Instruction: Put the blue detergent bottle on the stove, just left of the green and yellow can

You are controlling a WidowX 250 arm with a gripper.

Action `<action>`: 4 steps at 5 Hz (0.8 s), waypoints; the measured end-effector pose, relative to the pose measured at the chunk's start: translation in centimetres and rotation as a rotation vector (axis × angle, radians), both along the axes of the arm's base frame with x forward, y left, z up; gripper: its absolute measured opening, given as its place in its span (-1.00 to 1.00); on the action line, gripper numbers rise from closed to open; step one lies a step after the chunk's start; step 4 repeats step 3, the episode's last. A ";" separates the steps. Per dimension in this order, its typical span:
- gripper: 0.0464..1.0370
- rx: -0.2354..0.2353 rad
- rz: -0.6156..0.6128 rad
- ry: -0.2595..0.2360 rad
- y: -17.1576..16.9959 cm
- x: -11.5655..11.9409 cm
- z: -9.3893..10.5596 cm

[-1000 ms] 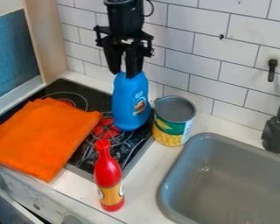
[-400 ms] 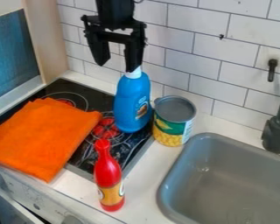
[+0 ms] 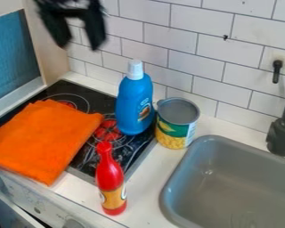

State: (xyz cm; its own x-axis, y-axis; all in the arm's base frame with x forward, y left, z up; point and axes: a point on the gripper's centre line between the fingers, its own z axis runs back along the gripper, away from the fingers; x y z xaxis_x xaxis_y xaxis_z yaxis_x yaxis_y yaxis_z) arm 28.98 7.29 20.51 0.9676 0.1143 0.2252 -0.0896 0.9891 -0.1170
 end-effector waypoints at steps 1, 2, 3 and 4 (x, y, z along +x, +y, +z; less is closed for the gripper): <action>0.94 0.024 0.008 0.065 1.8 -3.6 0.2; 0.94 0.113 -0.027 0.151 1.9 -7.6 -0.5; 0.94 0.160 -0.031 0.171 2.2 -8.8 -1.1; 0.94 0.160 -0.031 0.171 2.2 -8.8 -1.1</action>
